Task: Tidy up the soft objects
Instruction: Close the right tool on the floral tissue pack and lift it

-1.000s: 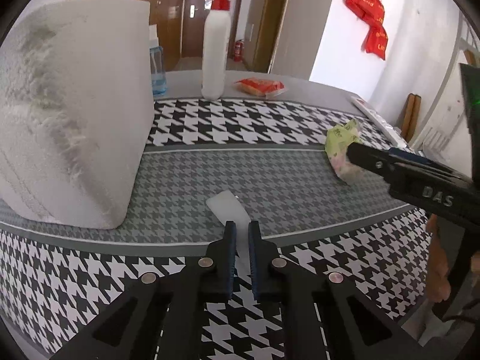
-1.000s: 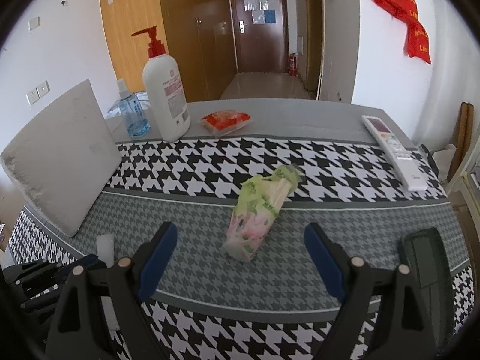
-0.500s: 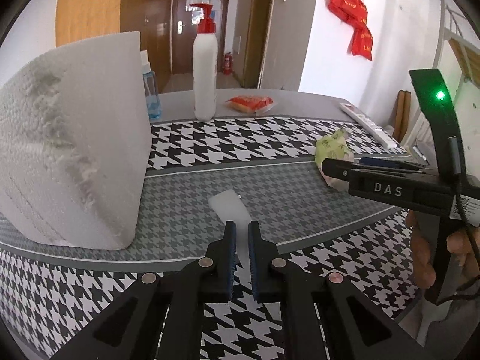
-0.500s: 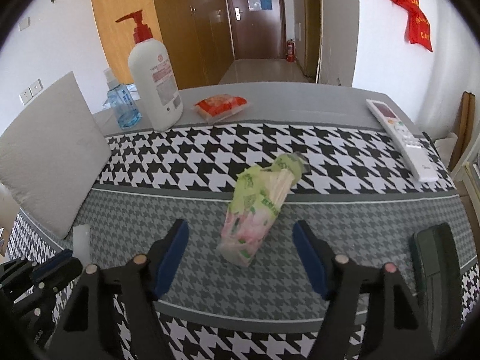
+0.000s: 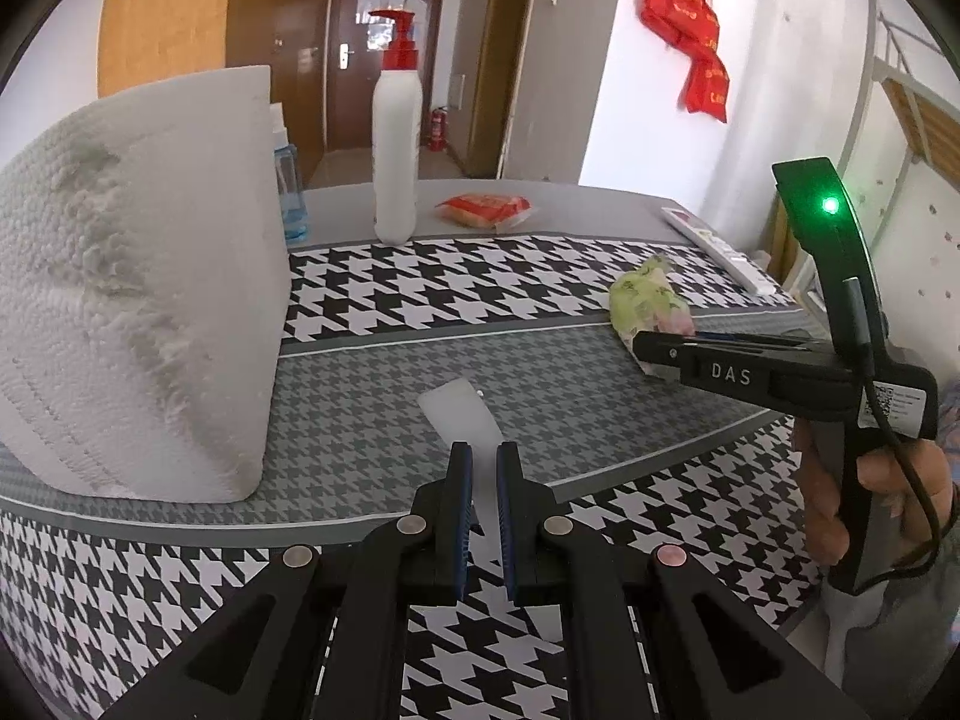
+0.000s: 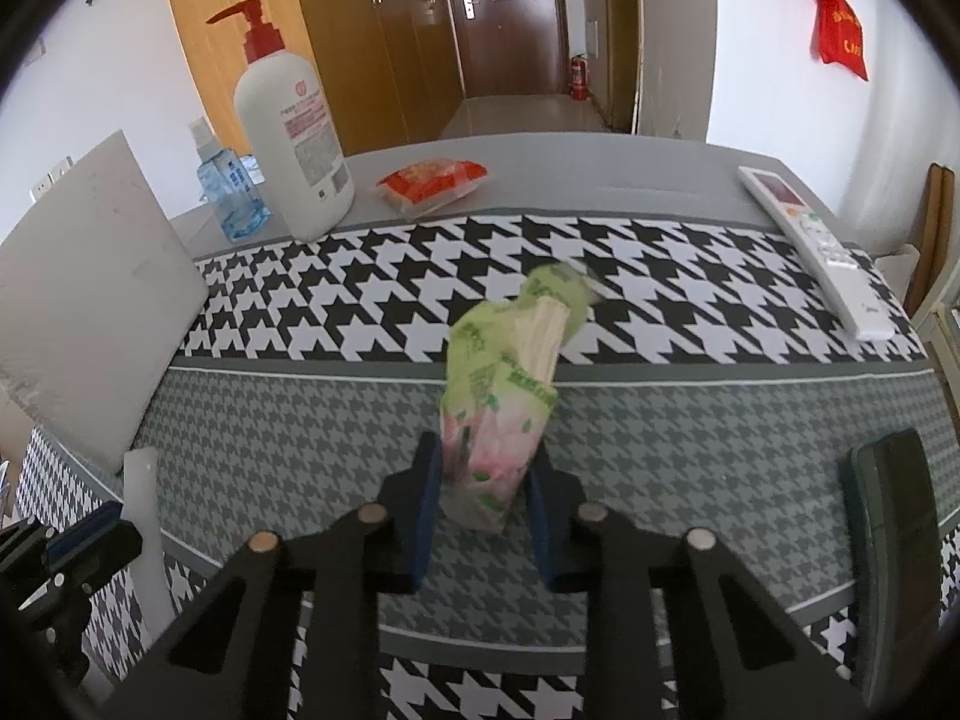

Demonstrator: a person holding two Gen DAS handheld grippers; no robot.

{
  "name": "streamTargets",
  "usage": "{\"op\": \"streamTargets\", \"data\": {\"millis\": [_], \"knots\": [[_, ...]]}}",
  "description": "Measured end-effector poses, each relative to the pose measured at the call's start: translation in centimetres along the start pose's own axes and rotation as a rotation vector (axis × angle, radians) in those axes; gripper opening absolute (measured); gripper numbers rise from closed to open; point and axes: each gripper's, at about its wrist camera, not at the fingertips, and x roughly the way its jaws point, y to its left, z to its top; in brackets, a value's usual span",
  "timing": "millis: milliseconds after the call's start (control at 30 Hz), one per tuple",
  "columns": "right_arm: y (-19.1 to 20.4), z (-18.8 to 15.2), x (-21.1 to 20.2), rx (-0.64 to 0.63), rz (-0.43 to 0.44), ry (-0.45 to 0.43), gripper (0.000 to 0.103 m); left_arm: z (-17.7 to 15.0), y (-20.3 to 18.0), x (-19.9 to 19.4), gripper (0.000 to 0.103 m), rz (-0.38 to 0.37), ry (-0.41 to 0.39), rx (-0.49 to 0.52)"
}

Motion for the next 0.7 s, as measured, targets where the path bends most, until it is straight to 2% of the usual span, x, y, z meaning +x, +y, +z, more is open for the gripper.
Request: {"op": "streamTargets", "data": {"millis": [133, 700], "knots": [[-0.2, -0.1, -1.1, 0.004, -0.022, -0.022, 0.02, 0.1, 0.0, -0.4, 0.009, -0.008, -0.012, 0.006], [1.7, -1.6, -8.3, -0.012, -0.049, -0.143, 0.02, -0.2, -0.5, -3.7, 0.009, -0.047, -0.078, 0.05]]}}
